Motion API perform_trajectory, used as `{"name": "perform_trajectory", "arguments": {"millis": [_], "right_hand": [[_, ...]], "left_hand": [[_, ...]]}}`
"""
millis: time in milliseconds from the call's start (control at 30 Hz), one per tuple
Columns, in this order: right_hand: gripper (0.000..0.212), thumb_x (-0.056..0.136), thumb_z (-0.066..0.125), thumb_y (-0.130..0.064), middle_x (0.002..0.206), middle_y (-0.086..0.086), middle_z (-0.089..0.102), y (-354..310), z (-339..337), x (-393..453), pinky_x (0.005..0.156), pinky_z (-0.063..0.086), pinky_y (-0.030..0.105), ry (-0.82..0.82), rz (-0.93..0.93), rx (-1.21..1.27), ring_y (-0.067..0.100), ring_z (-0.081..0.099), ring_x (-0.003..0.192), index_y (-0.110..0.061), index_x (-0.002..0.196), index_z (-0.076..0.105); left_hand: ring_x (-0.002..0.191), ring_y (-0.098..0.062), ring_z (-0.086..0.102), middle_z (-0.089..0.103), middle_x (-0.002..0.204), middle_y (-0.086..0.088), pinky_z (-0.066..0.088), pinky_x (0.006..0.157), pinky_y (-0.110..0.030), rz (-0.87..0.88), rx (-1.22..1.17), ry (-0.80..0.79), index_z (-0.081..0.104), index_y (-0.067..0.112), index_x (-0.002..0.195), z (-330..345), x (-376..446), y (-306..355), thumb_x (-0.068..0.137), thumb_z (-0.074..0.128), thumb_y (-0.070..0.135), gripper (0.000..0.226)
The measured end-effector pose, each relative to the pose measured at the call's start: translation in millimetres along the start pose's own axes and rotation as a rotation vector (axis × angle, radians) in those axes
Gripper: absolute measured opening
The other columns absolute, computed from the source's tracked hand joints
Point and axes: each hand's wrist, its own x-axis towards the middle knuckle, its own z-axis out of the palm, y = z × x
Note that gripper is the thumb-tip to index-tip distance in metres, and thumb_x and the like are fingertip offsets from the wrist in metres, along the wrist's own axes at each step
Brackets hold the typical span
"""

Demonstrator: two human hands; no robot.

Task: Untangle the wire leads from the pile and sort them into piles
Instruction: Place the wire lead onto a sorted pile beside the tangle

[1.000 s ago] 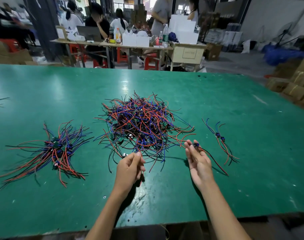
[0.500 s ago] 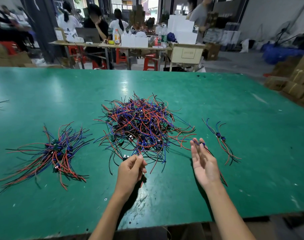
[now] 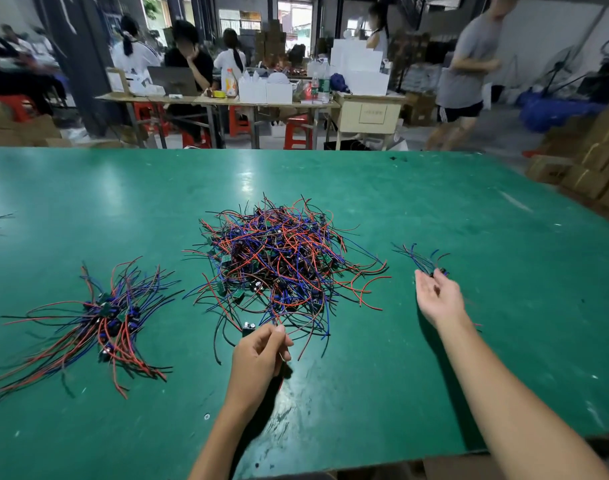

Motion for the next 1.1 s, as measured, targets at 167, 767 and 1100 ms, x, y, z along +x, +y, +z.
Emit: {"name": "perform_trajectory", "arguments": {"millis": [167, 767, 1100], "right_hand": [[0.045, 0.104, 0.046, 0.004, 0.148, 0.023, 0.048, 19.3, -8.7, 8.0, 0.113, 0.040, 0.024, -0.025, -0.069, -0.293, 0.028, 0.051, 0.137, 0.010, 0.148, 0.037], [0.014, 0.101, 0.059, -0.029, 0.107, 0.004, 0.043, 70.2, -16.0, -12.5, 0.090, 0.039, 0.039, -0.272, -0.786, -2.073, 0.025, 0.044, 0.106, -0.018, 0.096, 0.065], [0.013, 0.104, 0.051, -0.028, 0.095, 0.007, 0.066, 75.8, -7.4, -26.1, 0.075, 0.042, 0.039, -0.241, -0.750, -1.916, 0.034, 0.062, 0.099, -0.018, 0.112, 0.053]], "left_hand": [[0.051, -0.015, 0.041, 0.059, 0.060, -0.009, 0.030, 0.045, -0.018, -0.007, 0.005, 0.005, 0.066, 0.007, 0.074, 0.2, 3.1, -0.4, 0.103, 0.055, 0.021, 0.034], [0.050, -0.014, 0.044, 0.061, 0.061, -0.008, 0.033, 0.044, -0.016, -0.013, 0.008, -0.014, 0.068, 0.016, 0.071, -1.0, 2.7, -1.5, 0.102, 0.056, 0.026, 0.034], [0.044, -0.010, 0.039, 0.057, 0.060, -0.010, 0.033, 0.041, -0.014, -0.010, -0.045, -0.006, 0.065, 0.001, 0.075, 1.6, -1.9, 5.1, 0.102, 0.056, 0.017, 0.033]]}}
